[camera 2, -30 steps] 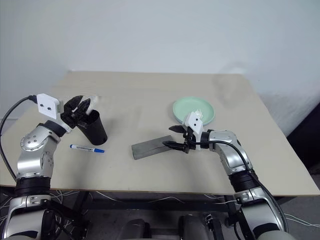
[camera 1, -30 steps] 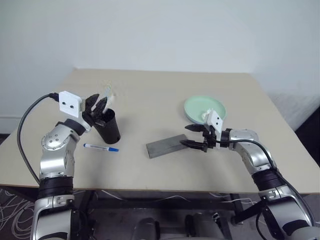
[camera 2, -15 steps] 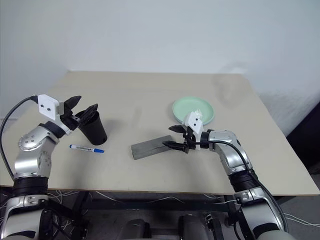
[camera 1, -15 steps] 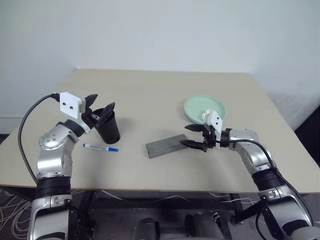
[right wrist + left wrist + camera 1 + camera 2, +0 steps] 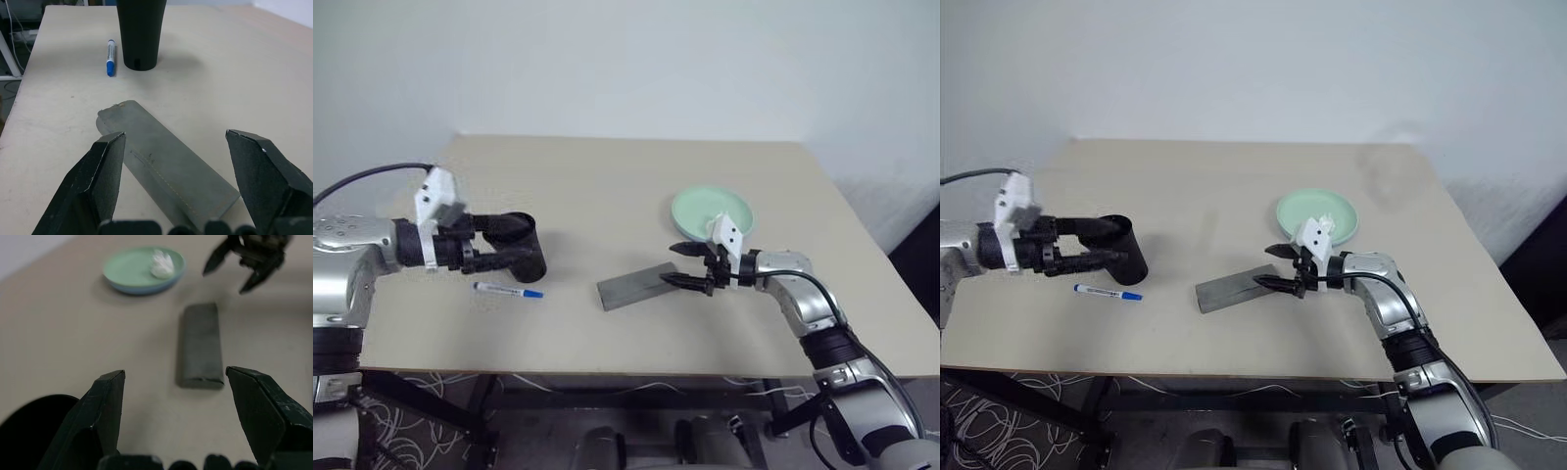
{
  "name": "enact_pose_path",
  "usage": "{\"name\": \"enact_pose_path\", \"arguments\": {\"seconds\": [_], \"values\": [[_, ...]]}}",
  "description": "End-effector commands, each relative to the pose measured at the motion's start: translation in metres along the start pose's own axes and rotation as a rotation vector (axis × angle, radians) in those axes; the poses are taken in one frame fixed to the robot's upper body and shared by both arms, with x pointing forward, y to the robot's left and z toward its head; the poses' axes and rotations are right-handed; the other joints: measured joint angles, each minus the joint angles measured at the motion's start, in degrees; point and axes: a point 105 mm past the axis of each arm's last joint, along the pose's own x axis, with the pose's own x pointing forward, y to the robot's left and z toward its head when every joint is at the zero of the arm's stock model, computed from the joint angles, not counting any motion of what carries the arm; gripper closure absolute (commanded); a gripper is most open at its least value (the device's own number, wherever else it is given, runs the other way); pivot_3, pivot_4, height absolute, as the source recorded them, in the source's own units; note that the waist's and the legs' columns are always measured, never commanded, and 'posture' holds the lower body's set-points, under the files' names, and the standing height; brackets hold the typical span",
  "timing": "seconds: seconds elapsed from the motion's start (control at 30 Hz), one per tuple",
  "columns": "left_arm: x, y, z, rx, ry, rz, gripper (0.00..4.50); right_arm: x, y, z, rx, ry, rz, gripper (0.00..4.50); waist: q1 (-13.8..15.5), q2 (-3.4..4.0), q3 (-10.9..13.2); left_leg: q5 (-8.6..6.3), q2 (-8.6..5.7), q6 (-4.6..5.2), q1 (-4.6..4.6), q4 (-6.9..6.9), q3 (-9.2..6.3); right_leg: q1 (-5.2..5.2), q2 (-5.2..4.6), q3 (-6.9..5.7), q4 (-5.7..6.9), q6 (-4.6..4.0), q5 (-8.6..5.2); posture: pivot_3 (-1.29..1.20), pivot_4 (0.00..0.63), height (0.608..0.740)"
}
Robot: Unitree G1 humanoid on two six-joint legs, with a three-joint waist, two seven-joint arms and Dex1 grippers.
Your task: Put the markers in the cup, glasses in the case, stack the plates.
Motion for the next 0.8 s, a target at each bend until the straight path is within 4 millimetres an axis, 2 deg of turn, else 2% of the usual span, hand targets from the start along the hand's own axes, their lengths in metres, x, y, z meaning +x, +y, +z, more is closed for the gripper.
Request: {"name": "enact_pose_path", "arguments": {"seconds": [0.03,0.1,0.4,0.8], "values": [[0.003,0.013,-0.014,0.131,0.219,0.015,1.02,0.001,-0.004,0.015,-0.053,-0.035,0.0,0.94,0.1,0.01,0.0,0.0,0.0,0.0,0.01,0.0,0.01,0.0,0.0,0.01,0.02,0.0,0.0,0.0,0.0,0.74],[0.007,0.019,-0.022,0.167,0.291,0.006,1.02,0.001,-0.004,0.016,-0.054,-0.037,-0.001,0.94,0.1,0.01,0.0,0.0,0.0,0.0,0.02,0.0,0.02,-0.01,0.01,0.01,0.03,0.0,0.0,0.0,0.0,0.74],[0.024,0.02,-0.045,0.223,0.449,-0.151,1.02,-0.001,-0.005,0.017,-0.055,-0.04,-0.01,0.94,0.2,0.0,0.0,0.05,-0.02,0.1,-0.11,0.01,0.07,-0.14,0.02,0.08,0.03,0.0,0.0,0.0,0.0,0.74],[0.035,0.021,-0.061,0.295,0.583,-0.266,1.02,-0.002,-0.005,0.016,-0.05,-0.035,-0.021,0.94,0.5,-0.01,0.0,0.13,-0.01,0.23,-0.14,0.05,0.09,-0.18,0.03,0.12,0.06,0.0,0.0,0.0,0.0,0.74]]}}
